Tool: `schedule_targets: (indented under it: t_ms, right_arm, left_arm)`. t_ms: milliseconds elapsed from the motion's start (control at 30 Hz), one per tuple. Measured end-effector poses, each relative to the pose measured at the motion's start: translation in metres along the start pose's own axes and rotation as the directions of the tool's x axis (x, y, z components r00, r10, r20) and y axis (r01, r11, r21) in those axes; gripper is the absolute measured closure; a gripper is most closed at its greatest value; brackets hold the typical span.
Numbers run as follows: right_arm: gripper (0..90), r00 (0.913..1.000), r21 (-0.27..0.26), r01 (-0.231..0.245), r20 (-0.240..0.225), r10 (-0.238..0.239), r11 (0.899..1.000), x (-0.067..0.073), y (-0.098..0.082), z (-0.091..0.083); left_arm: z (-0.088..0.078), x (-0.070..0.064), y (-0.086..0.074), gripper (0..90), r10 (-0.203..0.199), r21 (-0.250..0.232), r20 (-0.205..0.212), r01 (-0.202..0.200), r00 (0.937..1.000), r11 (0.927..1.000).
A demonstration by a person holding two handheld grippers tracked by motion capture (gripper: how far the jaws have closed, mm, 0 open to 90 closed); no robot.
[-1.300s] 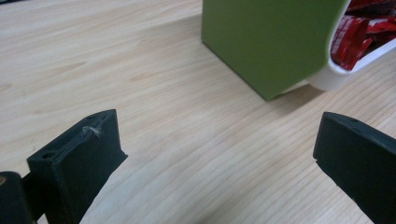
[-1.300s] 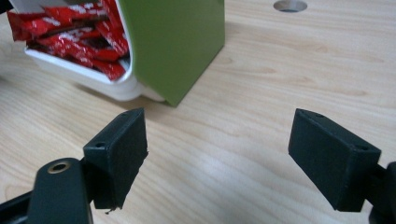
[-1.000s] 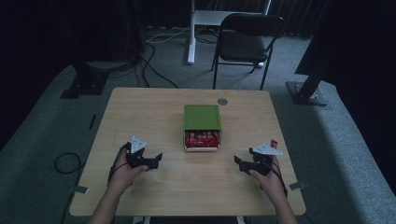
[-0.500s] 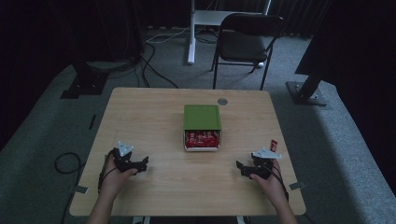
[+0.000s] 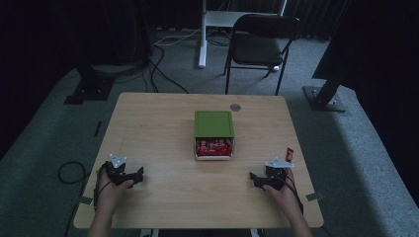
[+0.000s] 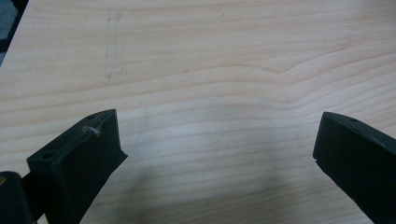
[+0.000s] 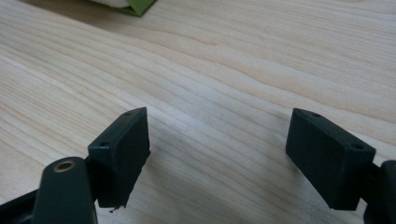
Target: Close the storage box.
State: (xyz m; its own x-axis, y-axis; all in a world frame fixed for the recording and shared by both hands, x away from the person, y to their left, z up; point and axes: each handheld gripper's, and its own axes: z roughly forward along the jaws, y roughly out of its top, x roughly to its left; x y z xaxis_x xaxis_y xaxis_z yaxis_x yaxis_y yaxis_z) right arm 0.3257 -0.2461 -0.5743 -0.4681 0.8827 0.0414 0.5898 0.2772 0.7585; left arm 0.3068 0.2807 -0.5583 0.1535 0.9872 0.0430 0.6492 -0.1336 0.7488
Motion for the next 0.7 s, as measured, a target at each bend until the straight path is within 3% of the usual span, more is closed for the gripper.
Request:
schedule_targets:
  t_ms: [233, 500, 567, 600, 633, 700]
  right_arm:
    - [17.6, 0.9992, 0.018, 0.035, 0.02, -0.036, 0.999, 0.004, 0.001, 0.002]
    - [13.9, 0.999, 0.025, 0.026, 0.035, -0.027, 0.999, 0.005, 0.0, 0.002]
    - [13.0, 0.999, 0.027, 0.018, 0.04, -0.019, 0.999, 0.005, 0.0, 0.002]
    - [13.0, 0.999, 0.027, 0.018, 0.04, -0.019, 0.999, 0.005, 0.0, 0.002]
    - [13.0, 0.999, 0.027, 0.017, 0.041, -0.018, 0.999, 0.005, 0.0, 0.002]
    - [12.9, 0.999, 0.027, 0.016, 0.041, -0.017, 0.999, 0.005, 0.0, 0.002]
  left_arm:
    - [0.001, 0.009, -0.009, 1.8, 0.007, 0.028, -0.048, -0.005, 0.9988, 0.9996]
    - [-0.003, 0.018, -0.015, 1.9, -0.005, 0.055, -0.075, 0.009, 0.9971, 0.9985]
    - [-0.005, 0.021, -0.018, 1.9, -0.051, 0.067, -0.063, 0.055, 0.9967, 0.9962]
    - [-0.005, 0.021, -0.018, 1.9, -0.051, 0.067, -0.063, 0.055, 0.9967, 0.9962]
    - [-0.005, 0.022, -0.019, 1.9, -0.083, 0.076, -0.057, 0.087, 0.9949, 0.9933]
    - [-0.006, 0.022, -0.02, 1.9, -0.09, 0.074, -0.066, 0.095, 0.9938, 0.9927]
